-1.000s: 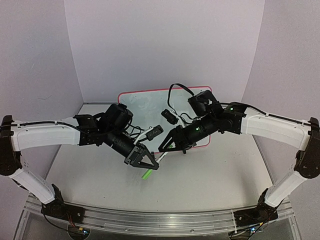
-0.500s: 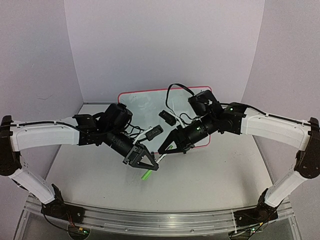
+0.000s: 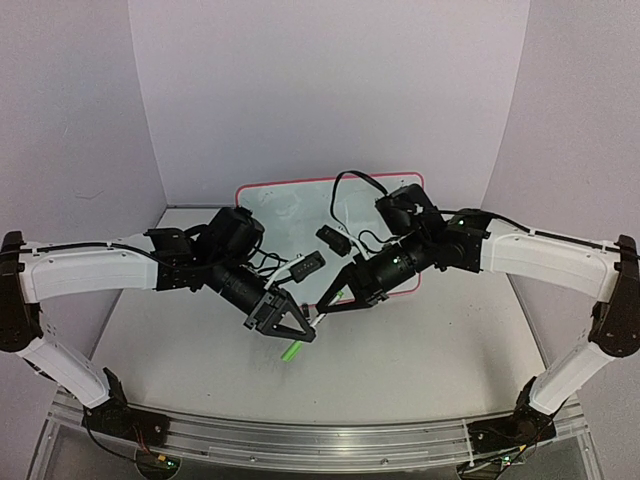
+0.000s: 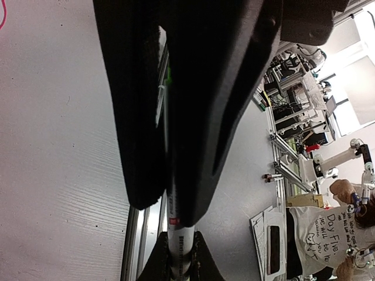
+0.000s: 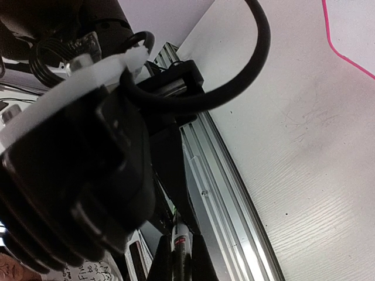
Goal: Write a sentence on the whiteboard
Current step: Pass from the left arm to the right, then pass from the right arm to the left
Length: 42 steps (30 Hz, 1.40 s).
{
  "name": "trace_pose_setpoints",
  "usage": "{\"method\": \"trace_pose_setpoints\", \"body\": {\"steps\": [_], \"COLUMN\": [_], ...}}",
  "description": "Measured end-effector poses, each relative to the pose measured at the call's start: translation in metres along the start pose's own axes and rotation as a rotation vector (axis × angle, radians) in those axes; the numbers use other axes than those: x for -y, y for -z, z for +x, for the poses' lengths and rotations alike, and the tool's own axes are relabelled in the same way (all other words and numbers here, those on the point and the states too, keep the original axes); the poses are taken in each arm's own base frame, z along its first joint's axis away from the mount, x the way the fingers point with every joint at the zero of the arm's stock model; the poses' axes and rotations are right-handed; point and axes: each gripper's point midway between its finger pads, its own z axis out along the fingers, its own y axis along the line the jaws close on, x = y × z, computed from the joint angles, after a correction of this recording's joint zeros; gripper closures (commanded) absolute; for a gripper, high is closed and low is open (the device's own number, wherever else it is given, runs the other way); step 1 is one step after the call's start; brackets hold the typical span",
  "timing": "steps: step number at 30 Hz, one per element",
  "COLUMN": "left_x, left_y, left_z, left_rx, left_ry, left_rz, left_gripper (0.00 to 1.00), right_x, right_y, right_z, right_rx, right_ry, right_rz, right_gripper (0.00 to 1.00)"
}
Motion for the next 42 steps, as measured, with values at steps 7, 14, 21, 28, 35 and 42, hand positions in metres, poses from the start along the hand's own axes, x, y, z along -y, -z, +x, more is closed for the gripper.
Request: {"method": "trace_pose_setpoints", "body": {"steps": [7,14,21,28,35,42], "left_x": [-0.004,0.006,0.015,0.031,0.035,0.038], "left_y": [0.009,0.03,0.043,0.058,0.063,0.065], "left_z": [-0.012,-0.029,-0.062,-0.088,-0.093,-0.095], "left_rx": [0.07,0.251,0.423,0.564,0.605,0.637], "left_ry": [-0.028,-0.061,-0.06,-0.077,-0.058,-0.059], "left_rz": [-0.084,-0.123,-0.105,-0.057,-0.027,-0.006], "left_gripper": [0.26,0.09,0.06,0.36,0.49,0.66], "right_x": [0.01,-0.004,-0.041,-0.034,-0.043,-0.049], "right_y": [0.009,0.081,0.11,0.104,0.109,0.113], "right_z": [-0.009,-0.034,-0.052,-0.052,-0.054,-0.052], "right_rx": [0.071,0.38,0.583,0.61,0.648,0.661], "right_ry": [0.004,0.08,0.181,0.161,0.177,0.176], "right_rz": [0.071,0.164,0.06,0.026,-0.014,-0.038], "right_gripper": [1.0,1.0,1.0,1.0,1.0,1.0]}}
